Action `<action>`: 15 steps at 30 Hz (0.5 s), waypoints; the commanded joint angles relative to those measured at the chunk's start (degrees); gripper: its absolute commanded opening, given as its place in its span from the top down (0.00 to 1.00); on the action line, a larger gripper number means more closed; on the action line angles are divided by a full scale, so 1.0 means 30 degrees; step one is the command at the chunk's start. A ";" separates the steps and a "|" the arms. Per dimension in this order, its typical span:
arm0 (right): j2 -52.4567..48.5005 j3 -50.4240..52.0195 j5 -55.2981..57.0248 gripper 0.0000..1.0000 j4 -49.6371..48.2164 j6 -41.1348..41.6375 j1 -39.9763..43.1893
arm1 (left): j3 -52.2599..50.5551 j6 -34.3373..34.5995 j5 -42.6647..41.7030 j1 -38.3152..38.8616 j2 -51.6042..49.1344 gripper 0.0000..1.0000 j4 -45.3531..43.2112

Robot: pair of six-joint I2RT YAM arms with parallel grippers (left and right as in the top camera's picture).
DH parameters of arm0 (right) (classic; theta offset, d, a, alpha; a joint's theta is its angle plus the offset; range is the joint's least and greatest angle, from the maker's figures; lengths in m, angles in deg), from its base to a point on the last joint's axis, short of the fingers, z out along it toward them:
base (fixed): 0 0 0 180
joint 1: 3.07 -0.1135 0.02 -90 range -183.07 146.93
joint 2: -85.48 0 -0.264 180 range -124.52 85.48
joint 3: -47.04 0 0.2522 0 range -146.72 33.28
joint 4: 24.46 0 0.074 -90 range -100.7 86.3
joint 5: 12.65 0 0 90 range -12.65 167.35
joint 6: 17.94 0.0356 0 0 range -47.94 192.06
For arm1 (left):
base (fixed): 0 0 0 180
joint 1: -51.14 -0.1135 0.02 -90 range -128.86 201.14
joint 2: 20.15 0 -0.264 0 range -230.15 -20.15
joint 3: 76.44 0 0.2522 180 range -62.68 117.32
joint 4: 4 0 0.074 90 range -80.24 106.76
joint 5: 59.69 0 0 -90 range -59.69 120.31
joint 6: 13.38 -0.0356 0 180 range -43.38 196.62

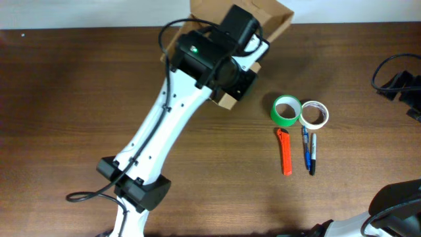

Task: Pack container
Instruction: 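Push the cardboard box rightward toward the tapes with the left gripper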

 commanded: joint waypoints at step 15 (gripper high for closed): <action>-0.0189 -0.0423 -0.0248 0.01 0.0007 0.0080 0.0131 | 0.0226 0.7431 0.1282 0.1559 -0.5850 0.99 0.0364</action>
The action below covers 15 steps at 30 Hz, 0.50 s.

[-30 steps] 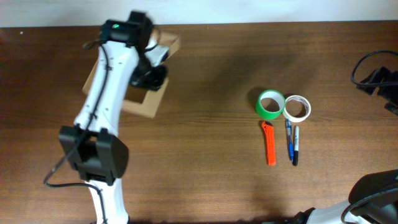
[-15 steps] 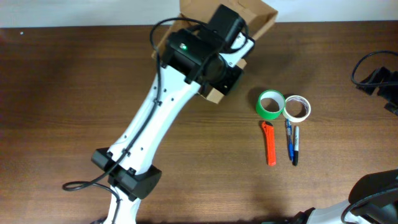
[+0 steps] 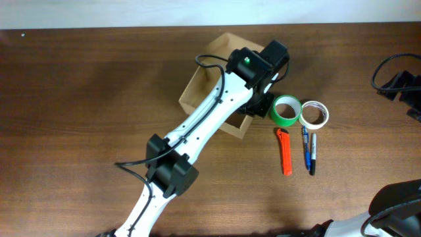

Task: Pack container
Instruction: 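Push the cardboard box rightward toward the tapes with the left gripper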

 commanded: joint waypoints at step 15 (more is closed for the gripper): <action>-0.0189 -0.0423 -0.0248 0.01 0.0007 0.0073 0.0131 | 0.0189 0.4153 0.0947 -0.0080 -0.2922 0.98 -0.3337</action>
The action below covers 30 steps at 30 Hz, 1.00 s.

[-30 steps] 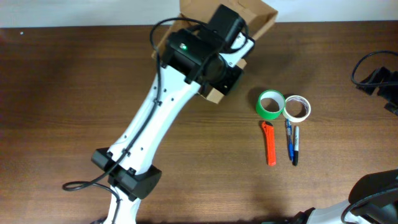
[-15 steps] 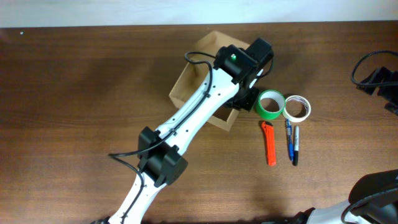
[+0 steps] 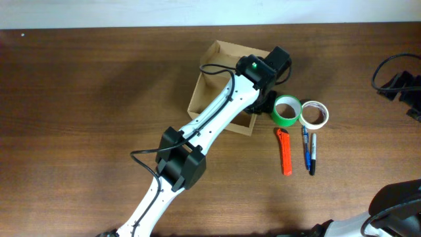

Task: Pack container
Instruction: 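Push the cardboard box rightward toward the tapes with the left gripper, then retract the left arm to the left side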

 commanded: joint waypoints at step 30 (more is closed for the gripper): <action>-0.0189 -0.0423 -0.0248 0.01 0.0007 0.0073 0.0131 | 0.7606 -0.2616 0.5195 -0.0452 -0.1384 0.29 0.3796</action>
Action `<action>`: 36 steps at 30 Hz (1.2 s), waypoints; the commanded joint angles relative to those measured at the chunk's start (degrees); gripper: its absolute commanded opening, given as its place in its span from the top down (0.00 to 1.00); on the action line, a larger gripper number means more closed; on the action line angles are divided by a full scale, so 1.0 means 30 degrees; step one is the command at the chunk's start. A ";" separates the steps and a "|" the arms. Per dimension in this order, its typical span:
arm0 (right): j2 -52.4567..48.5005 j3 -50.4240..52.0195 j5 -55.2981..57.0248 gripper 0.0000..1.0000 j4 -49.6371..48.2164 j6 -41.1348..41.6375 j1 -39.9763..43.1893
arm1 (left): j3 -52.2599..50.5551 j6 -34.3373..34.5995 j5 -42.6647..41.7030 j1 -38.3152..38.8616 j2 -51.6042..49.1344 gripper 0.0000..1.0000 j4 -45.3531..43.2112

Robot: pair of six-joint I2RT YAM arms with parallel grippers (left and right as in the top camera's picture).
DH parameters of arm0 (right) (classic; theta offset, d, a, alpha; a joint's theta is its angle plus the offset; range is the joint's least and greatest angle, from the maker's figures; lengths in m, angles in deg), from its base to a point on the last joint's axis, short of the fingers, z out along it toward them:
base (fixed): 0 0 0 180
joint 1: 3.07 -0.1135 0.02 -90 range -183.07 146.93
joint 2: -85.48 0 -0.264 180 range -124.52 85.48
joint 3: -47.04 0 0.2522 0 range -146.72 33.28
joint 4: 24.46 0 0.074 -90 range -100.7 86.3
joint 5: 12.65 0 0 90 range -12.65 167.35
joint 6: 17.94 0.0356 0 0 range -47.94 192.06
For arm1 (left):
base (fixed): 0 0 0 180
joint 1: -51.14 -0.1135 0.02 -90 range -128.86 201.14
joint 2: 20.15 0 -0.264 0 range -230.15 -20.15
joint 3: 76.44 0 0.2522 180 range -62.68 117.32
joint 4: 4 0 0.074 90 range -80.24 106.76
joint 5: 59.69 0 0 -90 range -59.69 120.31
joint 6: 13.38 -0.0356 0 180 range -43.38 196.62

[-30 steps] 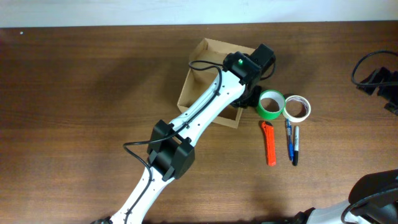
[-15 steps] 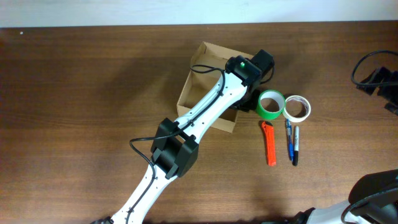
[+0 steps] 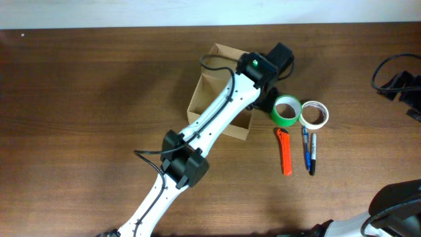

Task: Pack container
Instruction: 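Retract the left arm to the left side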

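Observation:
An open cardboard box (image 3: 212, 92) sits on the table left of centre, with nothing visible inside. My left arm reaches from the bottom left across the box. Its left gripper (image 3: 265, 100) sits at the box's right wall, mostly hidden under the wrist, and appears shut on that wall. Just right of it lies a green tape roll (image 3: 285, 110) touching a white tape roll (image 3: 314, 114). Below them lie an orange cutter (image 3: 284, 152), a blue pen (image 3: 305, 148) and a black marker (image 3: 312, 154). My right gripper is out of view.
The wooden table (image 3: 79, 118) fills the view. Part of the right arm's dark base (image 3: 395, 204) shows at the bottom right corner. Black cables and hardware (image 3: 398, 79) lie at the right edge.
The box has turned and shifted slightly toward the front, with the left gripper still at its right wall. The tapes, cutter and pens have not moved.
The left gripper first held the box tilted at the table's far edge, under the wrist. Then the box was lower and nearer the tapes, still angled. Then it sat nearly square beside the green tape, where it rests now.

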 commanded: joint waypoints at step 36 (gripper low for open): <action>-0.0146 -0.0437 -0.4539 0.01 -0.1974 0.3781 -0.0707 | -0.1377 -0.5756 -0.0029 -2.1923 1.1344 0.19 0.3490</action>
